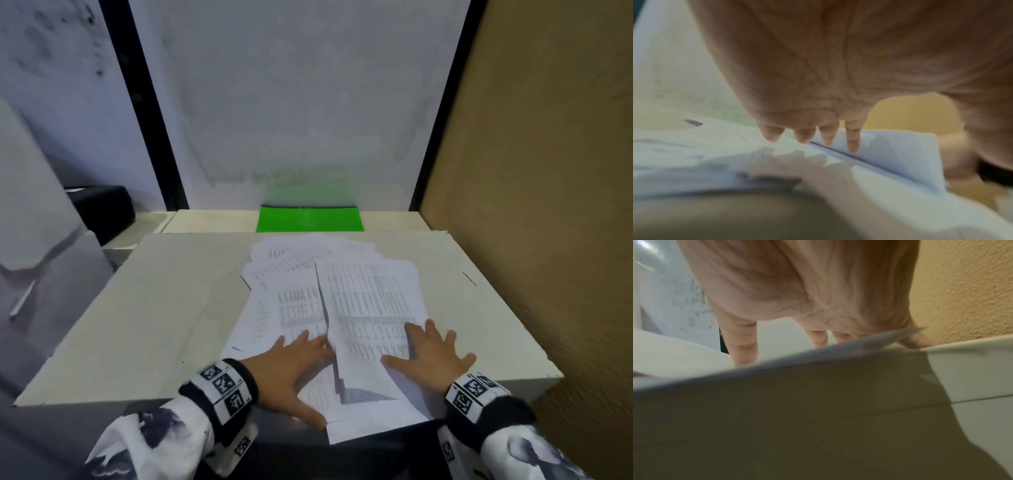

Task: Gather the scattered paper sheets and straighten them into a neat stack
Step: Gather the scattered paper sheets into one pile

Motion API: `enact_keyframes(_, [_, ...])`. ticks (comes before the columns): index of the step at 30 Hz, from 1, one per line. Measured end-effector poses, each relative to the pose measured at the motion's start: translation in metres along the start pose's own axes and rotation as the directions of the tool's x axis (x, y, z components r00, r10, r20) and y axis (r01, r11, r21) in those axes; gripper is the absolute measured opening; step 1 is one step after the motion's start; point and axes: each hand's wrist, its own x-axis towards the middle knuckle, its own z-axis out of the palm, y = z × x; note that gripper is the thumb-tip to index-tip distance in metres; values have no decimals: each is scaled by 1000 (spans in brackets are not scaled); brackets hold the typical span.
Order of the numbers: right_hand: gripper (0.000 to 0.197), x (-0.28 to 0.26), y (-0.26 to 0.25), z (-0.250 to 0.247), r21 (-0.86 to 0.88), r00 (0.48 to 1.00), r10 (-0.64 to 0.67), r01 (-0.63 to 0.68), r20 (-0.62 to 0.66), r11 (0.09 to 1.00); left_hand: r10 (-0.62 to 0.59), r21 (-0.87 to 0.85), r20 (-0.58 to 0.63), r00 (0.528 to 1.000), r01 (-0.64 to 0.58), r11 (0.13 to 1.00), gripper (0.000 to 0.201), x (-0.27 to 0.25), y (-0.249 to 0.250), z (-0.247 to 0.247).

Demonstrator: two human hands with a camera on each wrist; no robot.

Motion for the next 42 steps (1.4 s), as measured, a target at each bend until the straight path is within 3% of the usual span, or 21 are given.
enact_keyframes(2, [110,5,8,-5,64,999,-32,33,-4,997,-133,-151,-163,978,108,983,99,2,-10,-16])
enact_keyframes(4, [122,14,17,-13,122,999,-23,29,-49,992,-335,-284,-272,902,258,923,89,4,-34,-36])
enact_keyframes(7, [104,25,17,-27,89,995,81,-76,-59,993,-581,-275,-188,791,526,805,87,9,-73,-53])
enact_keyframes(10, [94,26,-2,-31,-32,998,57,-57,-5,998,-630,-98,-144,763,622,777,90,21,-73,-45])
enact_keyframes(12, [94,25,-20,-27,-81,1000,6,-4,23,997,-617,-9,-179,767,625,780,92,31,-61,-39])
enact_keyframes(14, [98,22,-40,-23,-85,997,-58,61,42,995,-625,-34,-168,762,629,777,98,41,-51,-37])
enact_keyframes(17, [98,18,-65,-22,-31,991,-120,122,56,992,-646,-209,-111,756,617,758,111,46,-48,-43])
enact_keyframes(19, [95,21,-71,-22,18,990,-131,130,43,991,-648,-387,-114,753,567,727,104,35,-51,-49])
enact_keyframes(22, [103,31,-57,-29,56,999,-31,33,-28,998,-703,-515,-172,690,546,662,87,20,-68,-52])
enact_keyframes(24, [101,38,-45,-33,60,995,92,-89,-48,994,-713,-531,-175,679,545,649,87,17,-73,-50])
enact_keyframes(26, [100,38,-41,-35,53,989,144,-142,-39,989,-676,-548,-163,719,504,668,96,25,-68,-47])
enact_keyframes(29, [100,34,-57,-34,100,995,101,-102,22,990,-642,-548,-152,752,476,688,117,37,-57,-42])
enact_keyframes(33, [97,23,-84,-30,282,998,-39,22,53,959,-671,-556,-203,713,480,678,134,38,-65,-32])
enact_keyframes(35, [97,17,-96,-24,360,993,-121,107,16,927,-723,-635,-196,662,477,608,115,32,-71,-30])
enact_keyframes(38, [96,13,-110,-16,422,982,-184,188,-51,887,-761,-755,-171,625,413,509,54,19,-89,-25])
enact_keyframes(39, [96,14,-112,-16,425,981,-179,194,-75,884,-777,-810,-160,609,370,456,54,16,-93,-24])
enact_keyframes(41, [96,18,-108,-18,342,989,-116,140,-91,929,-781,-858,-134,610,323,399,75,12,-100,-24])
enact_keyframes(42, [96,21,-102,-19,269,993,-58,82,-99,960,-769,-842,-155,620,324,431,64,12,-99,-26])
